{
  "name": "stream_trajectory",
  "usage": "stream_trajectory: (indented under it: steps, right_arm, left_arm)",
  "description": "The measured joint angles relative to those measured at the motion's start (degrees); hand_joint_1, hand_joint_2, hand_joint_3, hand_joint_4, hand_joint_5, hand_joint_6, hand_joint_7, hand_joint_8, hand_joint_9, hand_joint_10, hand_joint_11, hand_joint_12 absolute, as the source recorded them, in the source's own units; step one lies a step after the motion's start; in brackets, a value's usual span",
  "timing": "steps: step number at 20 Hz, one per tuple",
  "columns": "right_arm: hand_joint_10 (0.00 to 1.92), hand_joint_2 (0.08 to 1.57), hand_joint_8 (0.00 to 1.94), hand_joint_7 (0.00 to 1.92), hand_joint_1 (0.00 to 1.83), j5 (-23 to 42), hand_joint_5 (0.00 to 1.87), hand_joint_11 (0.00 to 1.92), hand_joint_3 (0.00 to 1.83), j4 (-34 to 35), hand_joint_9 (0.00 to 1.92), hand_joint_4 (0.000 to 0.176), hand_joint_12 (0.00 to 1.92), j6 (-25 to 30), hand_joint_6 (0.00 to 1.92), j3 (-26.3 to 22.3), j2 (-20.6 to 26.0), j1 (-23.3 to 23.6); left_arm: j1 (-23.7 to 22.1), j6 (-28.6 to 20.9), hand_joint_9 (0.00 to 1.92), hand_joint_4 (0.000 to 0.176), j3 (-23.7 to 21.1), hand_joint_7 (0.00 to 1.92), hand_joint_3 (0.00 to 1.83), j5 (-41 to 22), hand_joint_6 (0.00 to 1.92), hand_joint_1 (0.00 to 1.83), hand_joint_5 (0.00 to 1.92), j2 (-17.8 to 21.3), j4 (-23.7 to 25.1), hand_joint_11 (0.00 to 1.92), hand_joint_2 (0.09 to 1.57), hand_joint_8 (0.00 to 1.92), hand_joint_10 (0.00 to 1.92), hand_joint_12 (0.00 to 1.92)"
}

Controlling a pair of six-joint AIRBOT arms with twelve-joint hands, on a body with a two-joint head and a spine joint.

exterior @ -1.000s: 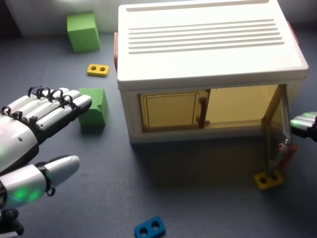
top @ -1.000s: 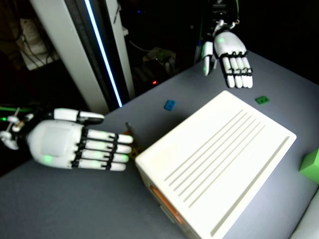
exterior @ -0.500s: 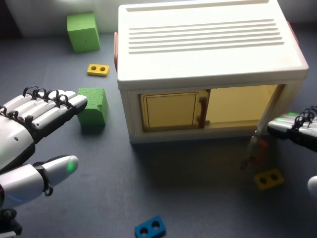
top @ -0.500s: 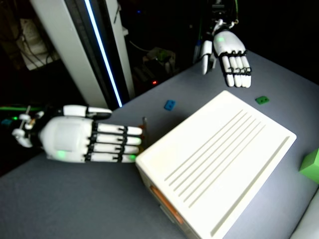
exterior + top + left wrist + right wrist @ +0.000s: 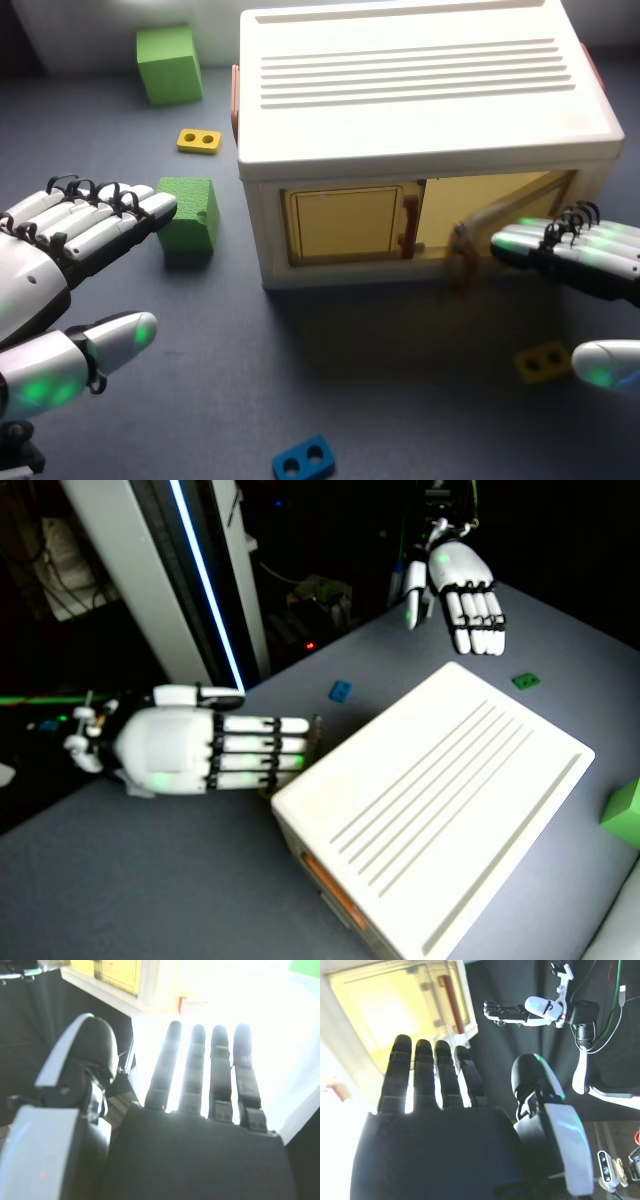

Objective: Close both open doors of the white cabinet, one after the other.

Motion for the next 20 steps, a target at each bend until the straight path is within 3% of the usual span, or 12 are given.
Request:
stream_trajectory:
  steps: [4,8,12,20]
  right_arm:
    - [0.0,1.5,0.0,0.0,0.0,-0.76,0.0,0.01,0.01,0.24,0.0,0.0,0.0,0.0,0.0,0.96,-1.07,1.01]
    - [0.0,1.49,0.0,0.0,0.0,-1.09,0.0,0.03,0.0,0.59,0.0,0.0,0.01,0.33,0.0,1.03,-1.14,1.01]
    - [0.0,1.49,0.0,0.0,0.0,-0.92,0.0,0.05,0.0,0.61,0.0,0.0,0.02,0.92,0.0,0.9,-1.09,0.98]
    - [0.0,1.48,0.01,0.03,0.0,0.04,0.05,0.08,0.0,1.29,0.01,0.0,0.03,1.99,0.01,0.17,0.31,0.96]
  left_arm:
    - [0.0,0.0,0.06,0.0,0.0,0.04,0.0,-0.11,0.0,0.0,0.03,0.0,0.0,0.0,1.47,0.0,0.0,0.4]
    - [0.74,0.0,0.09,0.0,-0.35,0.08,0.0,-0.72,0.0,0.0,0.06,0.02,-0.31,0.0,1.48,0.01,0.01,0.48]
    - [1.75,0.0,0.07,0.0,-0.59,0.06,0.0,-0.94,0.0,0.0,0.02,0.02,-0.44,0.0,1.49,0.0,0.0,0.39]
    - [1.95,0.0,0.09,0.0,-0.76,0.09,0.0,-1.84,0.0,0.0,0.07,0.02,-1.07,0.0,1.47,0.01,0.0,0.47]
